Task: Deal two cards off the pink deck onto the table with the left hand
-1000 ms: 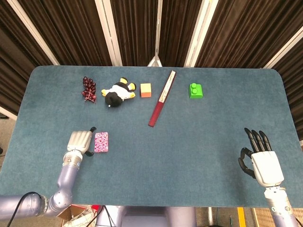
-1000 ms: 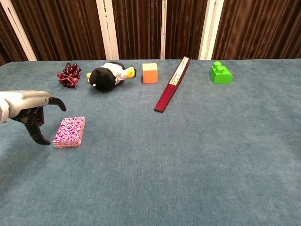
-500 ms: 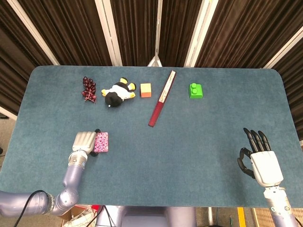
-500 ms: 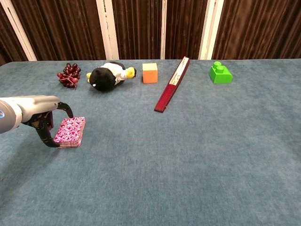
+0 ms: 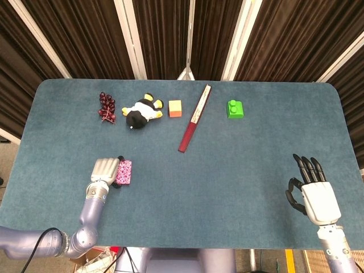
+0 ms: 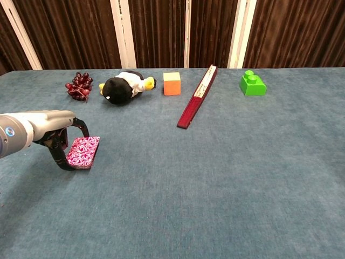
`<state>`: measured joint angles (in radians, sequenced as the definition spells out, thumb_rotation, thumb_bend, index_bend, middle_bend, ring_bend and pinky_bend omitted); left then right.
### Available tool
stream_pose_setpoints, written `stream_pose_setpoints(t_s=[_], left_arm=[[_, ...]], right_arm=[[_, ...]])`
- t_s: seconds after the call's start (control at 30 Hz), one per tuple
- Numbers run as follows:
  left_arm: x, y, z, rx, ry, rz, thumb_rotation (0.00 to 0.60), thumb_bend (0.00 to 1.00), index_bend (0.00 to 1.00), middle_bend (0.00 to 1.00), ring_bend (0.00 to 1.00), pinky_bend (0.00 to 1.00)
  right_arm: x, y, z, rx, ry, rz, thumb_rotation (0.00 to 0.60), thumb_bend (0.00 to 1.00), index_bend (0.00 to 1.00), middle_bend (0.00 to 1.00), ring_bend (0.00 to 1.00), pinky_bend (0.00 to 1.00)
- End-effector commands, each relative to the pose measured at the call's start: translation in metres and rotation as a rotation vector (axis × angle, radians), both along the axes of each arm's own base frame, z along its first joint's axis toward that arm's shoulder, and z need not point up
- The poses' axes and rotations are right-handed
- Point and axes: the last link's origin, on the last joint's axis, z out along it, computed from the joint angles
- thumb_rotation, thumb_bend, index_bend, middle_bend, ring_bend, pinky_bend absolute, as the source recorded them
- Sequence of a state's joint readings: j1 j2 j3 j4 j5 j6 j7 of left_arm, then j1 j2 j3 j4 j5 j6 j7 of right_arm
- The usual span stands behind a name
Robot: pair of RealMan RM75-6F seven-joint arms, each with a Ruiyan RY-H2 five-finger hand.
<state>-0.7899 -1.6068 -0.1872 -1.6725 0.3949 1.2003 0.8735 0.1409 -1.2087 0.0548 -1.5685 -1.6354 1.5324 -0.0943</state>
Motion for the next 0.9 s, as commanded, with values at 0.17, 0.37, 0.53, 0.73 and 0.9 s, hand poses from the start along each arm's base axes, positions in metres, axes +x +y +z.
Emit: stream_pose_setpoints(t_s=[0.17,0.37,0.53,0.73,0.9], left_arm=[[0.008,-0.001,0.012,0.042,-0.065,-0.020,0.600,0.40,0.41,0.97,0.91,1.00],[0.013,-0.019,0.033,0.027,-0.087,-0.079,0.600,0.40,0.41,0.97,0.91,1.00],[0.010,-0.046,0.039,-0.032,-0.085,-0.111,0.600,0.40,0.41,0.97,0.91,1.00],[0.001,-0.081,0.042,-0.111,-0.076,-0.148,0.600,0.40,0.41,0.97,0.91,1.00],[-0.011,-0.103,0.041,-0.169,-0.041,-0.165,0.600,0.40,0.41,0.97,0.91,1.00]], right_arm=[[0.000,-0.001,0.000,0.000,-0.002,-0.002,0.600,0.49,0.00,0.00,0.00,0.04],[0.000,0.000,-0.001,0.001,-0.002,-0.005,0.600,0.49,0.00,0.00,0.00,0.04],[0.000,-0.001,-0.001,0.002,0.001,-0.006,0.600,0.49,0.00,0.00,0.00,0.04],[0.001,-0.001,-0.002,0.000,0.002,-0.007,0.600,0.49,0.00,0.00,0.00,0.04],[0.001,-0.001,-0.002,0.001,0.004,-0.005,0.600,0.49,0.00,0.00,0.00,0.04]])
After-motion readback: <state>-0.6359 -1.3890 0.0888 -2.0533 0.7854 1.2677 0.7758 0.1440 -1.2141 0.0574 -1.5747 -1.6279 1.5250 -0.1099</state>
